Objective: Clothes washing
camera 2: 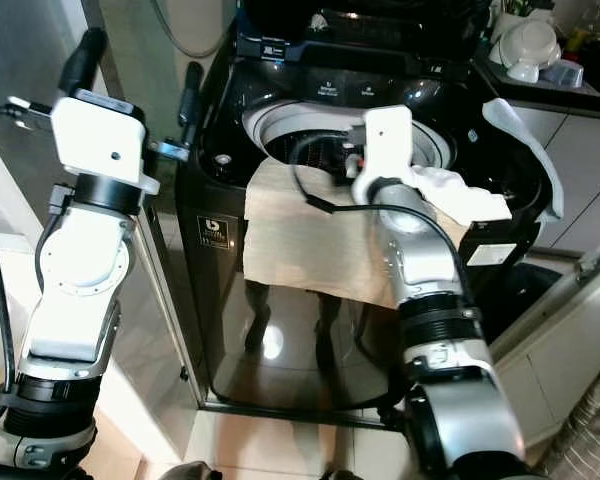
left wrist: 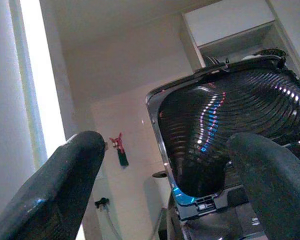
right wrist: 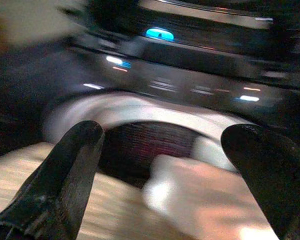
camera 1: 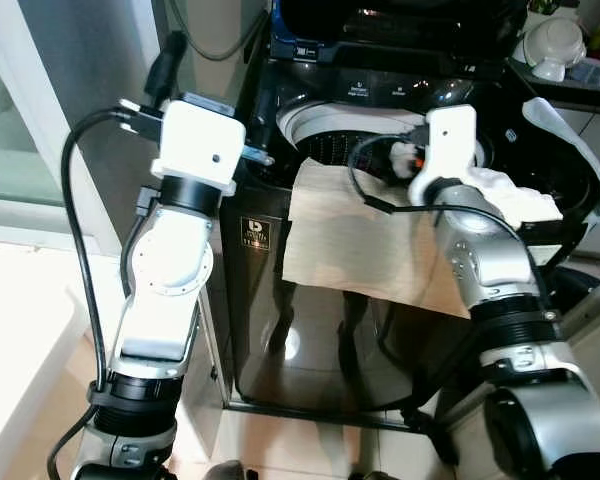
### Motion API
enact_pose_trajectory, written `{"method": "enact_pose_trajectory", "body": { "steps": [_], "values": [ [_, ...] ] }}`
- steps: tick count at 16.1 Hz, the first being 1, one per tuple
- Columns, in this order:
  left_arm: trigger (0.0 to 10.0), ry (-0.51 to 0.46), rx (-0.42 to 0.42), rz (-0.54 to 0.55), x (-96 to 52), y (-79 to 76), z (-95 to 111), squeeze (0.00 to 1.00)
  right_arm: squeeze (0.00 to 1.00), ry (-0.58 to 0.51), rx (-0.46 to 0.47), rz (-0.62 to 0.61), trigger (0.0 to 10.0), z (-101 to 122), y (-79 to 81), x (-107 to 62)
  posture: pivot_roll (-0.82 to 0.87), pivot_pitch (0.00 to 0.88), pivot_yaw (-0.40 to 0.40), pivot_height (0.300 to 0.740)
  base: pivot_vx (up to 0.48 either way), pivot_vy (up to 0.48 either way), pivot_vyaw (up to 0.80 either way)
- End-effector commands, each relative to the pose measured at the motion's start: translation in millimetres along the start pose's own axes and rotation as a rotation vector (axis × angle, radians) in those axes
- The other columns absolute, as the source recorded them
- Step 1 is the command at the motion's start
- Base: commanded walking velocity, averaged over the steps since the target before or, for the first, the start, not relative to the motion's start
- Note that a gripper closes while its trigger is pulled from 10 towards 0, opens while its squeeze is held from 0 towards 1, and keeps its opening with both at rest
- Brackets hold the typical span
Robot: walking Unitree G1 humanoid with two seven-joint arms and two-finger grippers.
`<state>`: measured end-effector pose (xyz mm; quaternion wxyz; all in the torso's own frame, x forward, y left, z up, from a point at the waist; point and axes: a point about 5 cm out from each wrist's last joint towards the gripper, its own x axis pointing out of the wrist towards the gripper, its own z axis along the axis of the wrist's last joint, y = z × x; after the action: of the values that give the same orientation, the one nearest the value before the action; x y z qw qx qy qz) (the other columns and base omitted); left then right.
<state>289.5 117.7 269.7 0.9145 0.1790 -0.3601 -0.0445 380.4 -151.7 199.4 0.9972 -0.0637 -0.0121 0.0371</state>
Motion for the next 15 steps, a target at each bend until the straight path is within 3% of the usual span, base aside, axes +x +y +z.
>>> {"method": "enact_pose_trajectory", "body": {
  "steps": [1,3,5,8,10,15],
  "values": [
    [10.0,-0.003,-0.005,-0.016,1.4,-2.6,2,0.00,0.00,0.046,-0.017,-0.085,10.0,-8,-12.0,-2.4,0.07,0.026,-0.030,0.740,0.000,0.000,0.00],
    [10.0,0.002,-0.002,-0.020,0.6,-2.3,1,0.00,0.00,0.093,-0.014,-0.119,10.0,-18,-15.7,-5.2,0.08,0.028,-0.034,0.740,0.000,0.000,0.00],
    [10.0,0.004,0.000,-0.027,0.1,-3.7,1,0.00,0.00,0.143,0.014,-0.277,10.0,-25,-33.9,-6.6,0.08,0.023,-0.040,0.740,0.000,0.000,0.00],
    [10.0,0.004,0.003,-0.029,-1.1,-3.7,1,0.00,0.00,0.185,0.085,-0.361,10.0,-34,-47.4,-12.1,0.08,0.017,-0.048,0.740,0.000,0.000,0.00],
    [10.0,0.001,0.009,-0.025,-2.0,-2.3,2,0.00,0.00,0.200,0.114,-0.372,10.0,-33,-47.1,-13.8,0.09,0.013,-0.054,0.740,0.000,0.000,0.00],
    [10.0,-0.002,0.007,-0.032,-1.4,-4.5,2,0.00,0.00,0.325,0.192,-0.296,10.0,-37,-40.5,17.6,0.11,0.007,-0.054,0.740,0.000,0.000,0.00]
  ]
}}
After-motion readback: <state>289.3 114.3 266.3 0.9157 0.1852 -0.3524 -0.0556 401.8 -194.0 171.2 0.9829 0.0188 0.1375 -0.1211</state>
